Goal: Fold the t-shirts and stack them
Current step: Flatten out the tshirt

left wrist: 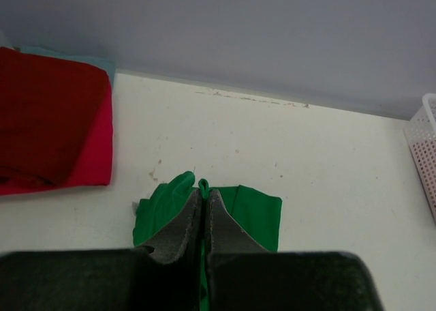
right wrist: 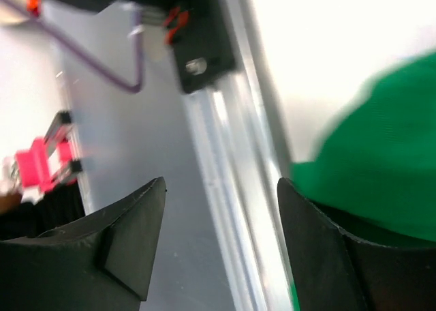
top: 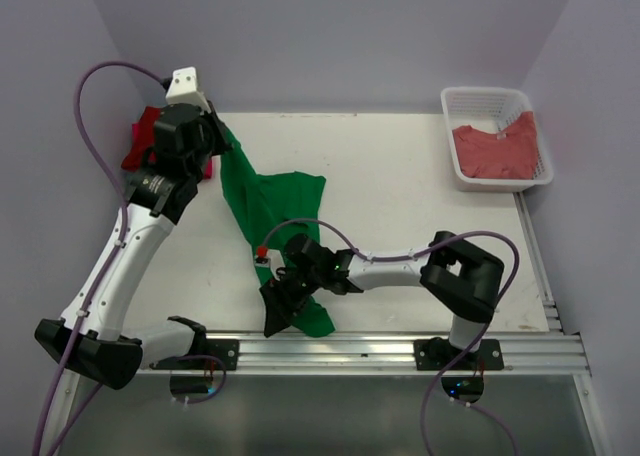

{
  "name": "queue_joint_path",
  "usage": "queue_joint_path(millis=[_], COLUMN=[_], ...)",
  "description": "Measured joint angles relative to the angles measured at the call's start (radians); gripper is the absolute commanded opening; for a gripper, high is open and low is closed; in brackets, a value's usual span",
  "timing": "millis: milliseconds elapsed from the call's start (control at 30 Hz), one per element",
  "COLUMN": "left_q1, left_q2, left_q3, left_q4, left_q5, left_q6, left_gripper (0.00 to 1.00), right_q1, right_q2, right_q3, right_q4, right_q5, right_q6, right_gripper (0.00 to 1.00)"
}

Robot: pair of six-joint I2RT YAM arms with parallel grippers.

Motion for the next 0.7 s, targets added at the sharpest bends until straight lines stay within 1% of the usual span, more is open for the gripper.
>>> queue_joint_path(millis=[67, 133, 233, 333, 367, 500, 600, 700], left_q1=[0.000, 0.000, 0.000, 0.000, 0.000, 0.000, 0.000, 0.000], left_q2=[-0.002, -0.005, -0.012, -0.017, -0.018, -0.023, -0.023, -0.023], left_q3=[-0.003, -0.006, -0.007, -0.008, -0.008, -0.020, -0.024, -0.024], left_q4=[0.000, -0.001, -0.001, -0.001, -0.001, 0.000, -0.002, -0.002], left_q5=[0.000, 0.000, 0.000, 0.000, 0.000, 0.001, 0.001, 0.000], left_q6=[0.000, 0.000, 0.000, 0.000, 0.000, -0.001, -0.001, 0.000], left_gripper=[0.00, 0.00, 0.00, 0.00, 0.00, 0.00, 0.00, 0.00], right_q1=[0.009, 0.016, 0.021, 0.022, 0.022, 0.019, 0.013, 0.011], right_q2=[-0.016, -0.048, -0.129, -0.194, -0.196, -0.142, -0.078, -0.042], right_q3=[-0.026, -0.039, -0.039, 0.007, 0.047, 0.161, 0.169, 0.141], right_q4=[0.041, 0.036, -0.023, -0.167, -0.241, -0.440, -0.504, -0.521], right_q5=[-0.040, -0.049, -0.003, 0.209, 0.323, 0.686, 0.799, 0.817], right_q6=[-0.003, -0.021, -0.063, -0.093, -0.094, -0.077, -0.068, -0.058], right_gripper=[0.78, 0.79, 0.81, 0.81, 0.81, 0.80, 0.77, 0.67])
